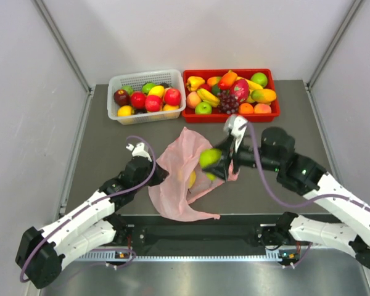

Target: Untie the knot of the plastic bag and take out the fruit

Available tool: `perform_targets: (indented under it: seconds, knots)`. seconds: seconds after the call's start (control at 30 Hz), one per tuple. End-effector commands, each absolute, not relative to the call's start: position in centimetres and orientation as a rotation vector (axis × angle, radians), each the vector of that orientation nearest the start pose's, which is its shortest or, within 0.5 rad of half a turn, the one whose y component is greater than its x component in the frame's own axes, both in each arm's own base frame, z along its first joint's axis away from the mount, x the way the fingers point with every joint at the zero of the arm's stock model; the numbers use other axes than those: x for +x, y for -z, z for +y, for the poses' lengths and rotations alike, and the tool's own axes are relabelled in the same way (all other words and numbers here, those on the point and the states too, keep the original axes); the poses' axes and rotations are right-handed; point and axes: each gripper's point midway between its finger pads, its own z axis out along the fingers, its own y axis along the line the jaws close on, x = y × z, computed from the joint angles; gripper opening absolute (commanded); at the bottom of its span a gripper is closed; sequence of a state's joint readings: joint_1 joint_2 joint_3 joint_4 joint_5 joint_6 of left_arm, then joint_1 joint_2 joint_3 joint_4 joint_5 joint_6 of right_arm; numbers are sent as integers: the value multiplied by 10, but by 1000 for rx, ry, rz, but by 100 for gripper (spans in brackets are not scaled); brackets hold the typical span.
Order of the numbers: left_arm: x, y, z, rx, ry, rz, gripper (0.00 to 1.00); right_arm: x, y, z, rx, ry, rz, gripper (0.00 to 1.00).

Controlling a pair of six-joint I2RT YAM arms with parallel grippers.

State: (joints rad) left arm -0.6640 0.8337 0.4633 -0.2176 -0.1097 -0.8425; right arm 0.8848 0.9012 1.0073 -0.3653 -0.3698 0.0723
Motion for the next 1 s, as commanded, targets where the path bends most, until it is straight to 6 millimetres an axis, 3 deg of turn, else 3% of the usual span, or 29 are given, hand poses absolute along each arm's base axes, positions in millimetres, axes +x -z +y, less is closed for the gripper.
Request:
perform_targets:
  seconds: [0.0,0.03,0.07,0.1,0.13,0.17,0.2,0.23,0.27,0.3,0.33,0.37,0.4,0.43,0.47,0.5,0.53,0.57,0.6,0.63,0.67,0.7,0.73,0.77,0.8,0.83,0.97]
  knots:
    - [229,-130,-189,-285,766,2161,0,231,-332,279,-837,-720,1686,0]
    - [228,-131,-189,-288,772,2154,0,267,-334,265,-722,-608,1725,0]
    - [228,-132,-189,-288,777,2150,0,289,-354,262,-641,-572,1709,0]
    - [229,-132,-190,-292,784,2144,0,318,-339,265,-585,-522,1764,0]
    - [228,-134,-190,-290,793,2139,0,351,-351,249,-444,-446,1739,0]
    - [228,-133,-191,-294,796,2141,0,371,-365,246,-386,-429,1696,0]
    - [228,-133,-191,-294,801,2141,0,395,-351,250,-355,-396,1715,0]
    - [228,-133,-192,-300,808,2139,0,418,-375,243,-284,-369,1636,0]
    - [228,-133,-193,-298,814,2139,0,433,-377,243,-257,-340,1619,0]
    - [227,-132,-194,-295,818,2141,0,458,-359,239,-203,-254,1642,0]
    - [227,-133,-194,-295,822,2142,0,473,-362,234,-171,-216,1613,0]
    - [227,-133,-195,-293,823,2141,0,487,-382,232,-122,-208,1537,0]
    - [227,-132,-195,-295,824,2143,0,508,-364,233,-102,-176,1541,0]
    - [228,-133,-196,-298,834,2137,0,522,-360,225,-74,-148,1532,0]
    - [227,-132,-197,-295,844,2141,0,535,-379,225,-52,-153,1484,0]
    - [226,-129,-198,-300,848,2149,0,557,-349,225,-42,-103,1527,0]
    - [228,-131,-202,-309,872,2137,0,570,-372,221,-11,-90,1481,0]
    - [224,-126,-205,-297,893,2155,0,591,-336,227,-28,-59,1548,0]
    - [224,-122,-206,-306,894,2167,0,601,-333,224,-38,-12,1543,0]
    - [223,-118,-207,-308,901,2175,0,611,-349,222,-14,-1,1502,0]
    - [222,-115,-208,-306,908,2180,0,627,-321,224,-13,38,1531,0]
    - [222,-110,-209,-309,905,2191,0,636,-316,217,5,76,1530,1]
    - [221,-107,-209,-315,905,2202,0,643,-331,217,18,70,1492,6]
    - [222,-108,-211,-311,919,2189,0,656,-303,221,1,90,1526,9]
    - [222,-105,-211,-310,912,2199,0,662,-295,219,-7,105,1542,10]
    - [222,-103,-210,-312,906,2202,0,666,-301,219,-1,100,1525,10]
    - [225,-101,-208,-316,886,2197,0,678,-268,224,-46,92,1538,18]
